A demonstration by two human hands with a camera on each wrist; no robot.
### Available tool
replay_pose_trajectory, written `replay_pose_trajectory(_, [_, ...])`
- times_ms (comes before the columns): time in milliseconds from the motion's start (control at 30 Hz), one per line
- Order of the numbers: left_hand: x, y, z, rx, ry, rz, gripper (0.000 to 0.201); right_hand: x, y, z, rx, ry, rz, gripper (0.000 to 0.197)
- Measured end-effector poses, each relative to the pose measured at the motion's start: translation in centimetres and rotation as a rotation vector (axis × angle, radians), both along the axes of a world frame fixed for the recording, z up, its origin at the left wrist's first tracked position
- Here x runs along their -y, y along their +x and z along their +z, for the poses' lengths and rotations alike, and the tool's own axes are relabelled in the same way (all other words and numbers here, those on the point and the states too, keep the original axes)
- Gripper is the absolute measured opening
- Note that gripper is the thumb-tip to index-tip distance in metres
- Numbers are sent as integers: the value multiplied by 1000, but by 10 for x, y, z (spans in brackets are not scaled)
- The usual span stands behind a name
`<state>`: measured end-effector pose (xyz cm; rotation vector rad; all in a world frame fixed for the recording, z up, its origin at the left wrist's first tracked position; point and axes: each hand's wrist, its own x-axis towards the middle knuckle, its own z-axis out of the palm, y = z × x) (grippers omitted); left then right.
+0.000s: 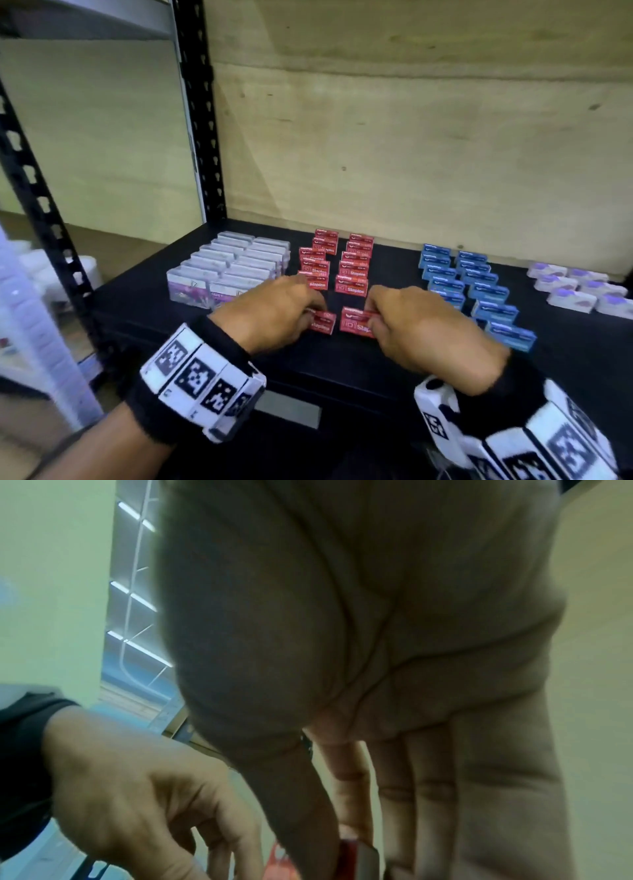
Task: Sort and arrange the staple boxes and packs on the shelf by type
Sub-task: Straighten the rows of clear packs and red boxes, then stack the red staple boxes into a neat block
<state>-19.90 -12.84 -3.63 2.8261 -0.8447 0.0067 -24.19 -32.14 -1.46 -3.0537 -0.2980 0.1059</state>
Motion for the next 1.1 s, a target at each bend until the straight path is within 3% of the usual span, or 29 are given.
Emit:
replay_pose_trajectory(233, [-25,0,-34,-84,-256,-20,25,1,-24,-27,72,235,-126,15])
replay_pose_trajectory(433, [-30,-4,-57,-85,-564,-41,20,0,-22,-54,172,389,-127,10])
replay_pose_trajectory(833, [-34,-11,-64,-16,-576,10,19,20,-14,-79,151,891,-29,11])
replay_pose_trajectory(1100, [-35,-12,-62,-34,-610,-20,19,20,-13,-83,155,993,-38,14])
